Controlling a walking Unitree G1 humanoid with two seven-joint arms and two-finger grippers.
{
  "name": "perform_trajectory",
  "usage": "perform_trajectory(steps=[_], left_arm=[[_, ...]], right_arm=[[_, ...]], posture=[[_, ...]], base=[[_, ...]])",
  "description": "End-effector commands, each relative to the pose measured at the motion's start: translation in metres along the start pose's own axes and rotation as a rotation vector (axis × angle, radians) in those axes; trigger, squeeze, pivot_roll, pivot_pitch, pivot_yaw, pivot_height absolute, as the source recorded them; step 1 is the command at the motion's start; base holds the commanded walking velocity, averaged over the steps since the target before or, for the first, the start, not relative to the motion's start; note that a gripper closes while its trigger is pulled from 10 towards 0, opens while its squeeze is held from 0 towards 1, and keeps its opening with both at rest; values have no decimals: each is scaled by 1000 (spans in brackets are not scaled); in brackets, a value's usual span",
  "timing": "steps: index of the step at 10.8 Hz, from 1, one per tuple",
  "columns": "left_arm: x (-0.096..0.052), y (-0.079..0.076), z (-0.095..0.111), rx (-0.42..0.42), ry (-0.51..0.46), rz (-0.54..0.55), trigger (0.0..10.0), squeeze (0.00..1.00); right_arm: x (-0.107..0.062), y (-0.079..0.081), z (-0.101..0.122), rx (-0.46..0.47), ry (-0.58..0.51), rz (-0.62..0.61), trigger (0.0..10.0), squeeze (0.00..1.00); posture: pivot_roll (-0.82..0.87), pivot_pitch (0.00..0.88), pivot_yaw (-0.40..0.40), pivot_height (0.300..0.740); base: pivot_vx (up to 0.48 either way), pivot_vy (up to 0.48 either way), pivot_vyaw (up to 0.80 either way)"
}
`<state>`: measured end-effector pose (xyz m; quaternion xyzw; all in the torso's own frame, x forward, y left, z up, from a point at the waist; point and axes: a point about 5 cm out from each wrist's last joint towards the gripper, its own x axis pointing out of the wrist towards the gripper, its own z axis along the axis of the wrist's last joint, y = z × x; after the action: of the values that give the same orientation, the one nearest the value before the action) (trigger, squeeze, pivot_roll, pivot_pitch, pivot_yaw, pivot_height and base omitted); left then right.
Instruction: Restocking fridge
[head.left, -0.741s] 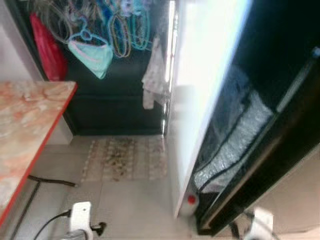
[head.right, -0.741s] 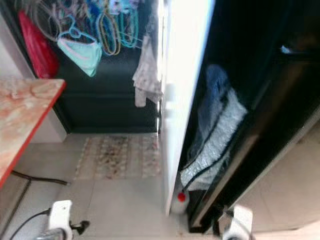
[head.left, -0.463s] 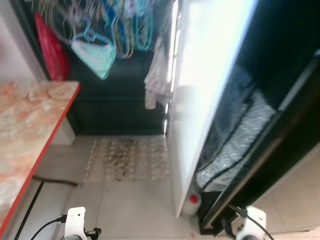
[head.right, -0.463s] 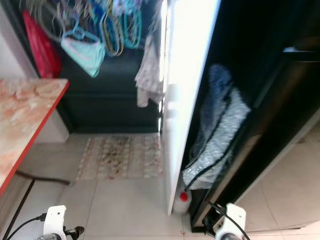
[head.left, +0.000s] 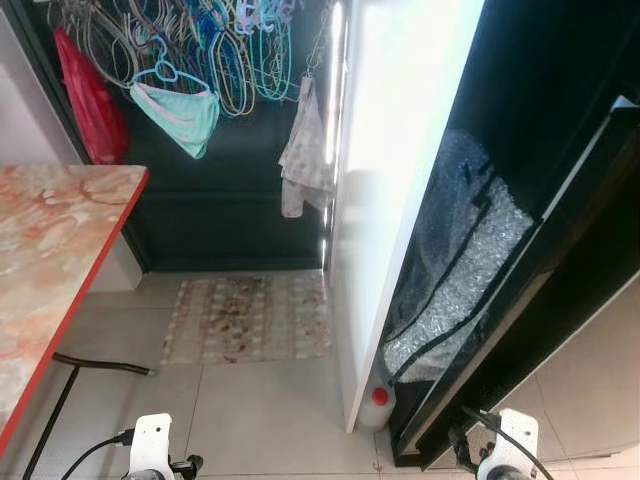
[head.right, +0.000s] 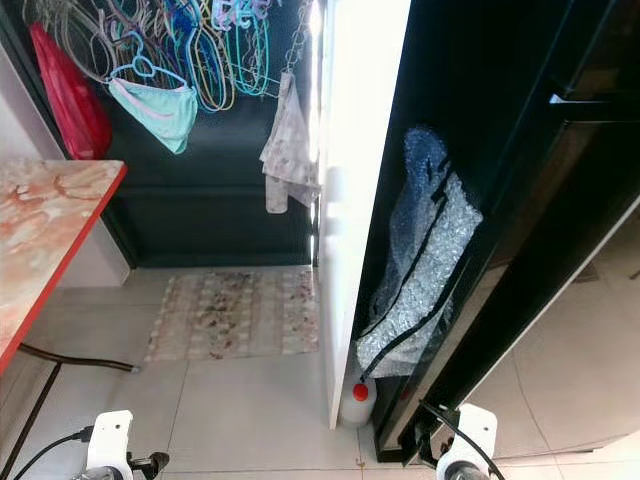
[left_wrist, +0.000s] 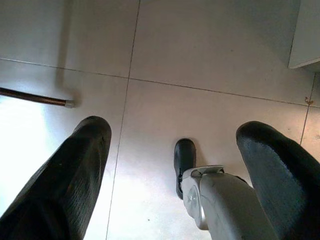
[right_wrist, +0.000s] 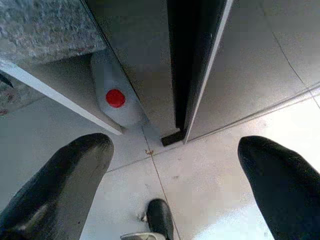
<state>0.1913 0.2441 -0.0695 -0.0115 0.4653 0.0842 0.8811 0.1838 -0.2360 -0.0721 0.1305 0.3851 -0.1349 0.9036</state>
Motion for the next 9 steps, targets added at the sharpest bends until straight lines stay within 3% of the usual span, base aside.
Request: perform_trajectory(steps=[1, 9], left_arm=[[0, 0, -3, 0, 16, -1, 10000, 0], [0, 0, -3, 2, 12, -8, 10000, 0]], right_arm=[[0, -2, 2, -5, -19, -11, 10000, 0], [-2, 0, 8, -13, -110, 14, 10000, 0]], posture=[[-35, 0, 2, 740], [-39, 0, 12, 740]], base=[[0, 0, 0], [0, 0, 0]])
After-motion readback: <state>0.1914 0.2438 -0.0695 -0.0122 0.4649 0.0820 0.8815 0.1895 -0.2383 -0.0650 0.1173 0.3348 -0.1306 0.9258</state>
